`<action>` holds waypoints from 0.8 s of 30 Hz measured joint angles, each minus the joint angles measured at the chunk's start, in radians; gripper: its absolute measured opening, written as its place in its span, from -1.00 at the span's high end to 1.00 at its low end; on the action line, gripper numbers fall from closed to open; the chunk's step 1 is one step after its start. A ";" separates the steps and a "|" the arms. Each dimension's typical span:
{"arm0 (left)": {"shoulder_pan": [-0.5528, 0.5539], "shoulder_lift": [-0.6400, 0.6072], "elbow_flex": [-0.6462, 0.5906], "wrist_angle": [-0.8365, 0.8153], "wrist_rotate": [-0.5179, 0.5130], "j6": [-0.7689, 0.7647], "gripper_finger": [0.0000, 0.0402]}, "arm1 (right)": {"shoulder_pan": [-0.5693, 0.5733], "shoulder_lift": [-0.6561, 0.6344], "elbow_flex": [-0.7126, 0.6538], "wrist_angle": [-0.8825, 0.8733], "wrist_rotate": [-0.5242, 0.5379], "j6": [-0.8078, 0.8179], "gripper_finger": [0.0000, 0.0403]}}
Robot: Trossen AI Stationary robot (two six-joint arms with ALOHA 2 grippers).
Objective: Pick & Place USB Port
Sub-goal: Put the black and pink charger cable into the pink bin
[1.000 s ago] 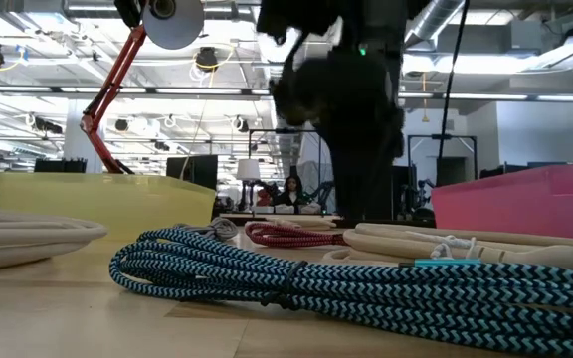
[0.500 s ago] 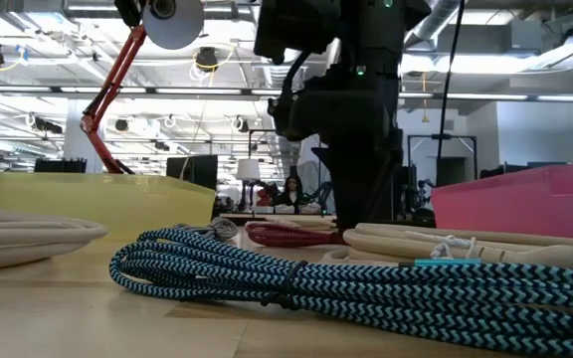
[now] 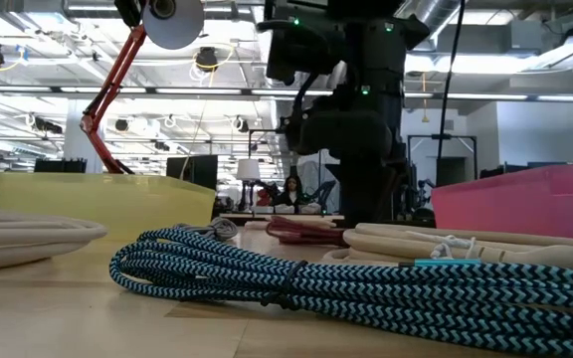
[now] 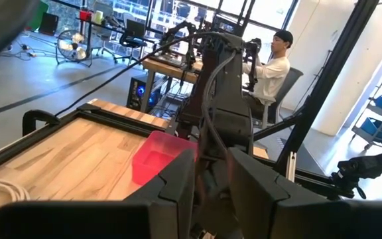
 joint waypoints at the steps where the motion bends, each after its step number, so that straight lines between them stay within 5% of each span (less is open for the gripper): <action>1: 0.000 0.000 0.000 0.000 0.000 0.000 0.55 | 0.001 -0.002 0.000 0.000 -0.002 0.000 0.95; 16: 0.000 0.000 0.000 0.000 0.000 0.000 0.55 | -0.011 -0.261 -0.008 -0.038 0.091 0.060 0.99; 24: 0.000 0.000 0.000 0.000 0.000 0.000 0.55 | 0.002 -0.437 -0.006 -0.264 0.229 0.173 1.00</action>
